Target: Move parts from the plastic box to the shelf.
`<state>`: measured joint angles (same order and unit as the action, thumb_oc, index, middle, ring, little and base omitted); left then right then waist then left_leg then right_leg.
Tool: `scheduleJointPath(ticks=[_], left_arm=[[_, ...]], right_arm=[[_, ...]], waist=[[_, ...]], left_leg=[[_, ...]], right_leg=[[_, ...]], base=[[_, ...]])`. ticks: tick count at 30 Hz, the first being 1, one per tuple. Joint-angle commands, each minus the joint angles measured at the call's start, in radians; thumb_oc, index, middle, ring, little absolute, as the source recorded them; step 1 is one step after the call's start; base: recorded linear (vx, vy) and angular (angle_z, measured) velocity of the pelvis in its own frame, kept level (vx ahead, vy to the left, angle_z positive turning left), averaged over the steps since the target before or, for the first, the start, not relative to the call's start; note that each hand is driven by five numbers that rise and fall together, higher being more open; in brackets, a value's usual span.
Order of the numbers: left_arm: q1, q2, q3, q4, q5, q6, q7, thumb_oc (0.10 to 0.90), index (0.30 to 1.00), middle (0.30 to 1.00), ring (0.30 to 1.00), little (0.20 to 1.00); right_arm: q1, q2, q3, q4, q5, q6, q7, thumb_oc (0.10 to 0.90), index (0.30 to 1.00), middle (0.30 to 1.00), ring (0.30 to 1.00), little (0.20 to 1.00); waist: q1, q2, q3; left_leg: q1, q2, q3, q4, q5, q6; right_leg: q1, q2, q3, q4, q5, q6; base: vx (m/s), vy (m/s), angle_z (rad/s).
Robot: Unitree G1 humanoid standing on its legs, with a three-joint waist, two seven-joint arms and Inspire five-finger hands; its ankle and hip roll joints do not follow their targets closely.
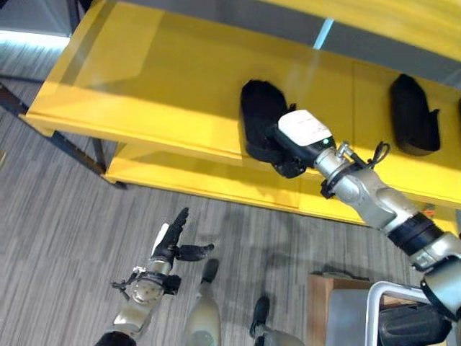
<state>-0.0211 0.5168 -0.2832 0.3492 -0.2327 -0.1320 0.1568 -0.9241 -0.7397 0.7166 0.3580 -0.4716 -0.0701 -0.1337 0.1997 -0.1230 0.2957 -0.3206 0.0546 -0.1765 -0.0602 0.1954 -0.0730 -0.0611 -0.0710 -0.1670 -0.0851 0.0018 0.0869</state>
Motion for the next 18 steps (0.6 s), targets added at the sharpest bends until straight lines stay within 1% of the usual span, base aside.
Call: scheduleJointPath(ticks=[1, 3, 8, 15, 18], left_arm=[[-0.075, 0.032, -0.004, -0.093, -0.045, -0.107, 0.018, 0.900, 1.000, 1.000, 1.000, 1.000], [-0.078, 0.034, -0.010, -0.101, -0.057, -0.109, 0.022, 0.900, 1.000, 1.000, 1.000, 1.000], [-0.079, 0.035, -0.011, -0.097, -0.068, -0.109, 0.027, 0.900, 1.000, 1.000, 1.000, 1.000], [-0.084, 0.043, -0.007, -0.100, -0.085, -0.115, 0.034, 0.900, 1.000, 1.000, 1.000, 1.000], [-0.089, 0.044, -0.007, -0.102, -0.099, -0.116, 0.033, 0.900, 1.000, 1.000, 1.000, 1.000]], right_arm=[[-0.140, -0.028, -0.005, 0.003, -0.002, 0.033, -0.047, 0.400, 0.300, 0.300, 0.300, 0.300], [-0.171, -0.019, 0.002, 0.072, 0.006, 0.052, -0.061, 0.400, 0.300, 0.300, 0.300, 0.300], [-0.188, -0.016, -0.045, 0.107, 0.062, 0.066, -0.098, 0.400, 0.300, 0.300, 0.300, 0.300], [-0.282, -0.056, -0.055, 0.210, 0.122, 0.080, -0.151, 0.400, 0.300, 0.300, 0.300, 0.300], [-0.331, -0.083, -0.051, 0.266, 0.150, 0.085, -0.173, 0.400, 0.300, 0.300, 0.300, 0.300]], waist=[[0.008, 0.001, -0.038], [0.018, 0.009, -0.029], [0.016, 0.019, -0.023], [0.011, 0.028, -0.021], [0.001, 0.032, -0.021]], left_leg=[[-0.001, 0.080, 0.046, 0.059, -0.035, -0.044], [-0.012, 0.075, 0.040, 0.054, -0.030, -0.045], [-0.026, 0.068, 0.039, 0.053, -0.029, -0.044], [-0.033, 0.061, 0.046, 0.055, -0.031, -0.042], [-0.036, 0.059, 0.051, 0.056, -0.032, -0.040]], right_leg=[[-0.010, -0.114, -0.004, 0.089, 0.034, 0.075], [-0.013, -0.117, -0.012, 0.080, 0.039, 0.077], [-0.020, -0.123, -0.013, 0.070, 0.044, 0.079], [-0.030, -0.133, -0.006, 0.069, 0.049, 0.080], [-0.036, -0.136, 0.000, 0.070, 0.051, 0.081]], base=[[0.02, 0.003, 0.19], [0.00, 0.015, 0.15], [0.00, 0.012, 0.04], [0.00, 0.009, 0.00], [0.00, 0.011, -0.01]])
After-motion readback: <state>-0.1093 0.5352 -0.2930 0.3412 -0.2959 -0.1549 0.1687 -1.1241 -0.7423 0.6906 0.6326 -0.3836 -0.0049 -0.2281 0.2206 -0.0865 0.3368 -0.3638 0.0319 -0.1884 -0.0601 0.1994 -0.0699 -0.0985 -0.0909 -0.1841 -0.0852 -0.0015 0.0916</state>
